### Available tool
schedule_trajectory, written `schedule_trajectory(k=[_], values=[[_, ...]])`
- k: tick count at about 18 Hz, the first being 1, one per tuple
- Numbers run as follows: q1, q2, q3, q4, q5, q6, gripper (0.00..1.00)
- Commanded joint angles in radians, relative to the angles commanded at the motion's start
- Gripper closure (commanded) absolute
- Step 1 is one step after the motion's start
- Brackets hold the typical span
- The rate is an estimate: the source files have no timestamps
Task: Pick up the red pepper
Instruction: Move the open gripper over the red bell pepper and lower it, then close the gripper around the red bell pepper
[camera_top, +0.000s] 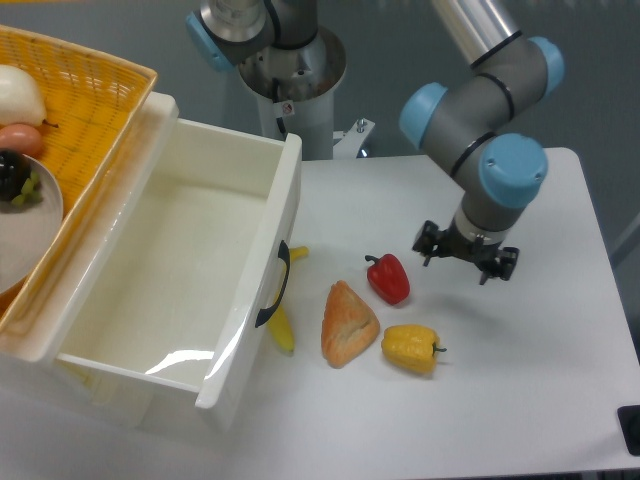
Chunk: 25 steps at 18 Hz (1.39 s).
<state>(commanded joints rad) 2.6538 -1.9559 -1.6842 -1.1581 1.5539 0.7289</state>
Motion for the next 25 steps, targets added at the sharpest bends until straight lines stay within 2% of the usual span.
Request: schedule_trajectory(k=[5,8,15,18,25], values=[[0.006,0.002,-0.025,-0.086,0.0,-0.129,0.0],[0.011,-0.001,-0.025,-0.08,-0.006,-0.271,0.0],[0.009,-0.032,-0.002,-0.072,-0.047,-0.437,0.0],[0.002,-0.05,0.003,-0.023,-0.067,-0.524,0.0],[-0.025,-0.069,-0.006,-0.02,-0.063,-0.571,0.0]])
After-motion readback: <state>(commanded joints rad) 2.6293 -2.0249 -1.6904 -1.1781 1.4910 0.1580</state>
